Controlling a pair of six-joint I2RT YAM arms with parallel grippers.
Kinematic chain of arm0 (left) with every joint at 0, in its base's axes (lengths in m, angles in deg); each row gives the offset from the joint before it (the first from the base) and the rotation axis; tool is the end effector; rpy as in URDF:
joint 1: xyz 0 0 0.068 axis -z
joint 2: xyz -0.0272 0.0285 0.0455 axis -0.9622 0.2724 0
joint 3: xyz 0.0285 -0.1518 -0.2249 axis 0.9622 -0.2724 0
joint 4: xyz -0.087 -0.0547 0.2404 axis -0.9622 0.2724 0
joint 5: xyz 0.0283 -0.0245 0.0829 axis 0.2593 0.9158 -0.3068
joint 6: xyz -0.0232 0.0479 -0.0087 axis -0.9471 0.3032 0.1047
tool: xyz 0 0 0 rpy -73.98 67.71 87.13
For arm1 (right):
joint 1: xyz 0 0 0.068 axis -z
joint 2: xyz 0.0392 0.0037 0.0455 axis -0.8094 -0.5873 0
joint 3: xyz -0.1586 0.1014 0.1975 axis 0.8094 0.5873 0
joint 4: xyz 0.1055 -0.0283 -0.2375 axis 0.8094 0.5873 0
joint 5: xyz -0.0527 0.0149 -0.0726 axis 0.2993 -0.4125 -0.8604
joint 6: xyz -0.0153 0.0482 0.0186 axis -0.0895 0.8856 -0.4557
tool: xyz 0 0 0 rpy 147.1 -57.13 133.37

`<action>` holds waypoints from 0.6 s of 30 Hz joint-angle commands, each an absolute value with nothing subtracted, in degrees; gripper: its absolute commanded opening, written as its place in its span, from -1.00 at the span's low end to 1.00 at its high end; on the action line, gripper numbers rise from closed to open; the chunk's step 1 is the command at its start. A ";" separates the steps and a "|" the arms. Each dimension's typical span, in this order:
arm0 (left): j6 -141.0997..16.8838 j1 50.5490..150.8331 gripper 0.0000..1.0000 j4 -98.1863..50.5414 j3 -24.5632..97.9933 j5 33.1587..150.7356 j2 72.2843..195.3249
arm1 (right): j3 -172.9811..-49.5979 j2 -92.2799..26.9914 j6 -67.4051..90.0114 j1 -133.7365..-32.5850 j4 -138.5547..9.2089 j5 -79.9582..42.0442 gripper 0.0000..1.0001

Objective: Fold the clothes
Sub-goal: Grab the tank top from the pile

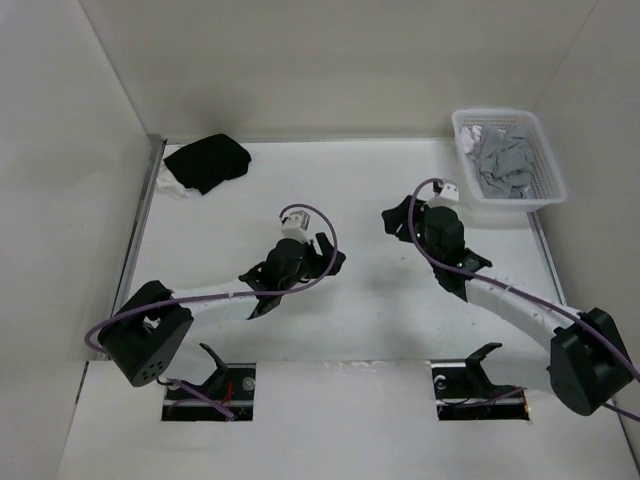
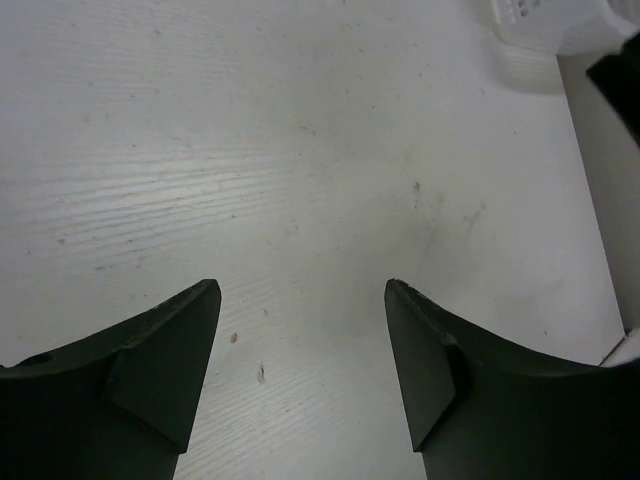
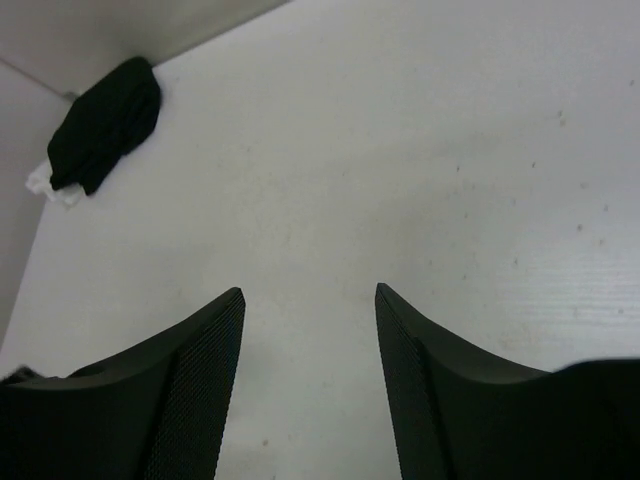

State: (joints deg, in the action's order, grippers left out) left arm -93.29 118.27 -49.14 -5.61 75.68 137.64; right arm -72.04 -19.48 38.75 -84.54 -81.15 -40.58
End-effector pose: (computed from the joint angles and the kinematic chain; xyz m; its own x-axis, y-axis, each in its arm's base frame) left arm 0.2025 -0.1891 0.1850 -0.6021 -0.3529 -0.7162 0.2550 0.7650 -0.5914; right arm 0.2331 0.1273 0.2519 -0.3565 0.4240 -0.8325 -0.1106 0.8657 0.4883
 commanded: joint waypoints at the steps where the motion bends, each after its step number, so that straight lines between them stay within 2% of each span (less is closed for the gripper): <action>1: -90.96 119.23 0.34 -53.10 -5.40 77.36 137.15 | -80.30 -22.05 37.80 -81.59 -77.49 -42.77 0.12; 3: -90.61 120.02 0.34 -53.44 -6.10 77.62 137.06 | -83.36 -23.54 37.19 -79.40 -76.52 -42.86 -0.10; 7: -89.64 120.03 0.34 -54.59 -7.06 77.62 136.80 | -89.69 -27.93 36.75 -73.96 -73.89 -42.24 -0.69; 10: -89.47 119.76 0.28 -55.03 -8.03 77.18 135.39 | -94.53 -32.15 36.13 -68.77 -72.22 -42.86 -1.00; 15: -88.85 118.89 0.09 -58.10 -9.53 77.62 135.65 | -105.85 -43.20 36.39 -55.51 -69.23 -44.35 -0.98; 18: -88.85 118.36 0.09 -58.37 -9.70 77.71 136.00 | -112.71 -51.21 36.22 -49.61 -68.35 -45.32 -0.80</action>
